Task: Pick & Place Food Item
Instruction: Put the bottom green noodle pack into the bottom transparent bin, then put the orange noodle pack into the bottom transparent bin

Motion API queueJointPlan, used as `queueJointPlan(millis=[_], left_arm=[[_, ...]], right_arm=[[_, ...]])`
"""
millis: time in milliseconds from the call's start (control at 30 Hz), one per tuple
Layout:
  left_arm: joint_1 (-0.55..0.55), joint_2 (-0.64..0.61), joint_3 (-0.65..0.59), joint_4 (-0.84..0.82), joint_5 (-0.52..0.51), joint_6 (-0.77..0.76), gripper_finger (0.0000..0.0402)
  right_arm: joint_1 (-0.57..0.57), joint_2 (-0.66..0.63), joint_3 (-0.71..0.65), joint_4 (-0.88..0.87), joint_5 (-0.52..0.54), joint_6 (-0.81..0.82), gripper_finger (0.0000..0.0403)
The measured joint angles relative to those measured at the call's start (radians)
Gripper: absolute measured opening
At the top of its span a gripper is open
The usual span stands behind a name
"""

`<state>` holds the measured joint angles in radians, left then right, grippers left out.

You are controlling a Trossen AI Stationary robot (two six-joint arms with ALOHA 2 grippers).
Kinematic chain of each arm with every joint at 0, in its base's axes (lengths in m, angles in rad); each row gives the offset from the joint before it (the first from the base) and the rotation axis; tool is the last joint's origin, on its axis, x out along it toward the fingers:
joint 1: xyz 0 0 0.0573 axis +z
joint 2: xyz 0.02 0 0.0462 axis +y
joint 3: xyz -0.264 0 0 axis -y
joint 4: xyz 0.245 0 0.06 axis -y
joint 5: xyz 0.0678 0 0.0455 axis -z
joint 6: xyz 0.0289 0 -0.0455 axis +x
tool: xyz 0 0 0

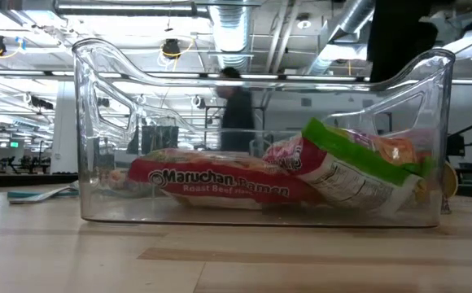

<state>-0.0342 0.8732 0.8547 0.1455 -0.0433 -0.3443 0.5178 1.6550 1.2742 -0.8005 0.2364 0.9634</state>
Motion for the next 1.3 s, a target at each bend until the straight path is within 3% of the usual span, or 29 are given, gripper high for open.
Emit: queueJointPlan(millis=[333,567,767,1067,1300], left_arm=[[0.000,-0.017,0.000,-0.082,-0.003,0.000,0.0136],[0.000,-0.075,0.000,-0.296,-0.059,-0.005,0.0136],[0.000,-0.064,0.000,-0.488,-0.081,-0.116,0.0143],[0.070,0.090,0.118,-0.510,-0.239,-0.167,0.0221],[0.209,0.332,0.334,-0.975,-0.272,-0.269,0.0219]], right_arm=[[0.011,-0.155,-0.001,-0.067,0.230,0.006,0.0188],[0.011,-0.330,-0.001,-0.147,0.366,0.006,0.0164],[0.003,-0.456,-0.001,-0.168,0.412,-0.003,0.0163],[-0.029,-0.585,0.000,-0.184,0.423,-0.130,0.0182],[-0.050,-0.662,0.000,-0.208,0.423,-0.178,0.0178]])
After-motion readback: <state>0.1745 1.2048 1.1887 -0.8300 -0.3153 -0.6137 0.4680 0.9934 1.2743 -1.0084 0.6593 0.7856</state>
